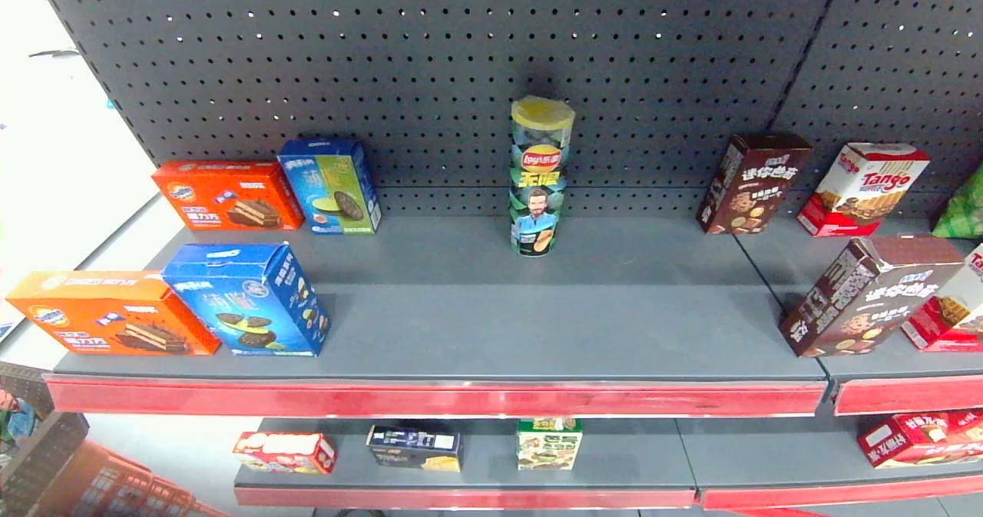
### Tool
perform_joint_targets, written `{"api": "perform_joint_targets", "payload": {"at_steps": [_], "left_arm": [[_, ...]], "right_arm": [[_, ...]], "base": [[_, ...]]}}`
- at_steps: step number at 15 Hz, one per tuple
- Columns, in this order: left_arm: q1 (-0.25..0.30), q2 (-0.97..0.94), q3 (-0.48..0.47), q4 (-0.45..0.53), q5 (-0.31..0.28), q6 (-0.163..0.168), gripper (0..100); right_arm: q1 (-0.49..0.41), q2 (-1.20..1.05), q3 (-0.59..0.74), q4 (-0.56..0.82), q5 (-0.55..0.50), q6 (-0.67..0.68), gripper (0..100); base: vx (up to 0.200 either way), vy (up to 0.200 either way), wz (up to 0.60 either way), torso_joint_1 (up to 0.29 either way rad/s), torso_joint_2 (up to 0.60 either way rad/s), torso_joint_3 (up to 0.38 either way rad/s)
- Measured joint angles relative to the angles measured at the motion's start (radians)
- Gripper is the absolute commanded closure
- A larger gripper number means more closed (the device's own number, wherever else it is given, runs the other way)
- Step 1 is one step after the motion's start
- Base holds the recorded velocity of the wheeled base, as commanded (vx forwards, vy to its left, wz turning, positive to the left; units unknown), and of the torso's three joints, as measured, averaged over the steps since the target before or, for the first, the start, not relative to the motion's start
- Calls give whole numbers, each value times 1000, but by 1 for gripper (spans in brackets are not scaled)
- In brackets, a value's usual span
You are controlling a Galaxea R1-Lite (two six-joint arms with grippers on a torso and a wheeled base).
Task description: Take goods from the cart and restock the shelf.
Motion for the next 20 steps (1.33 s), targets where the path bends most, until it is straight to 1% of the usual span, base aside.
{"api": "perform_joint_targets", "payload": {"at_steps": [5, 17, 20], "left_arm": [[0, 0, 0, 0, -1, -3, 0], [0, 0, 0, 0, 0, -3, 0], [0, 0, 0, 0, -1, -3, 0]], "right_arm": [[0, 0, 0, 0, 0, 1, 0], [0, 0, 0, 0, -4, 2, 0], [-1, 0, 0, -1, -5, 3, 0]], "base": [[0, 0, 0, 0, 0, 0], [0, 0, 600, 3, 1, 2], [0, 0, 0, 0, 0, 0]]}}
